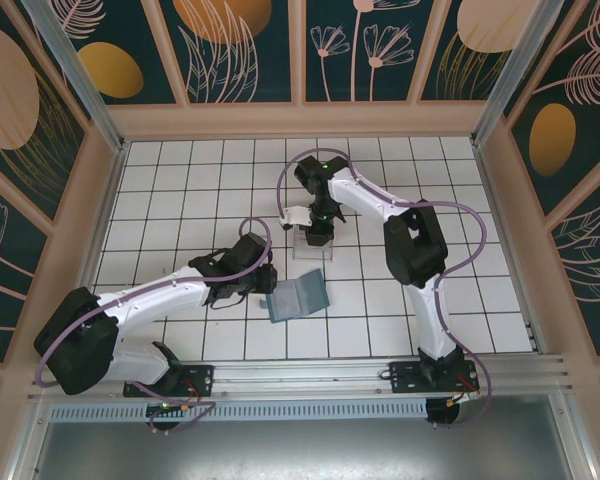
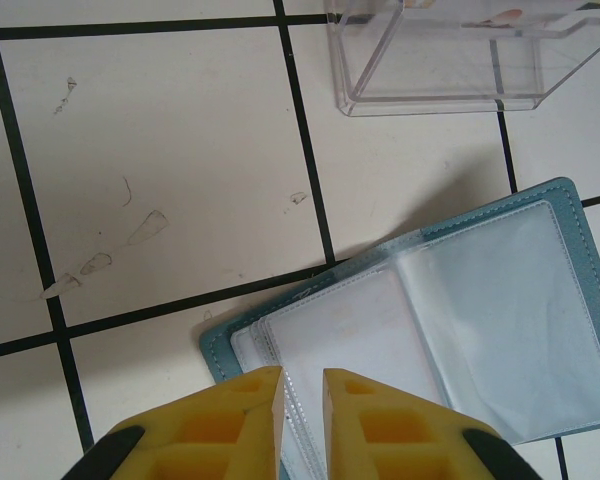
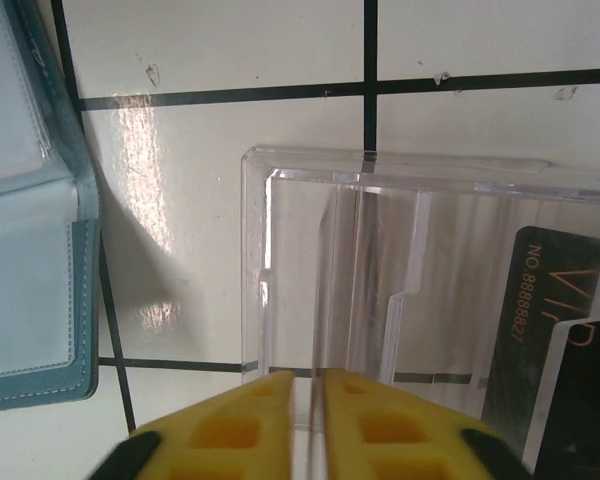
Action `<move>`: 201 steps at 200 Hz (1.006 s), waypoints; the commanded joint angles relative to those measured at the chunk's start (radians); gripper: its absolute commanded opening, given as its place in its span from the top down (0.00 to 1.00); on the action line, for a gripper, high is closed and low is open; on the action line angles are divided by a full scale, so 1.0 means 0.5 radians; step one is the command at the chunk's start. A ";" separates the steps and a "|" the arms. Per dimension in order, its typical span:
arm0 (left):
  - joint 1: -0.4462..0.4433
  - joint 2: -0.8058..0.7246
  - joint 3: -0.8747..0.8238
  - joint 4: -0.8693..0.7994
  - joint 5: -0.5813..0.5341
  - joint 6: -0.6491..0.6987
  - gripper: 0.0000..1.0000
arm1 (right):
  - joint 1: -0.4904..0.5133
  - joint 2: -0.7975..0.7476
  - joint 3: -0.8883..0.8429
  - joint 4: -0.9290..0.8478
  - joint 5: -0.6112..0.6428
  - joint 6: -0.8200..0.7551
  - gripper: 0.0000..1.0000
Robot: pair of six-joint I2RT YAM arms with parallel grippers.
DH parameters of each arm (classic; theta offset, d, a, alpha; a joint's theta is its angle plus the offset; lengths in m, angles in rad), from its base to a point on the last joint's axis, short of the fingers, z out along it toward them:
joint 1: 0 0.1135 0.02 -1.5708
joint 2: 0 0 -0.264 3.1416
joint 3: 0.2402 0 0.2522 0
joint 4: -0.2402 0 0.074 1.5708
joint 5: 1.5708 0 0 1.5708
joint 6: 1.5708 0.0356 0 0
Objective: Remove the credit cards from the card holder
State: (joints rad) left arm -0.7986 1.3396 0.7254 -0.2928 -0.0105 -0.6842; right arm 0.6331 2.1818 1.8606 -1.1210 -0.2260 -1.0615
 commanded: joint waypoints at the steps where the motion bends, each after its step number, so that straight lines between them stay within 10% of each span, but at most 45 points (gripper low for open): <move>1: 0.007 -0.035 -0.008 -0.050 -0.041 0.023 0.81 | 0.021 -0.049 -0.012 0.017 0.026 0.023 0.75; 115: 0.020 -0.047 -0.018 -0.050 -0.060 -0.001 0.80 | 0.079 -0.411 -0.041 0.314 0.132 0.247 0.63; 201: 0.142 -0.084 -0.124 0.103 0.015 -0.061 0.80 | 0.152 -0.313 0.060 0.455 0.344 2.066 0.76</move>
State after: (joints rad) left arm -0.7437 1.3128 0.6834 -0.2752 -0.0093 -0.6941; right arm 0.6903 1.9999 1.8610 -0.9001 -0.1013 -0.4046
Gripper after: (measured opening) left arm 0.200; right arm 0.265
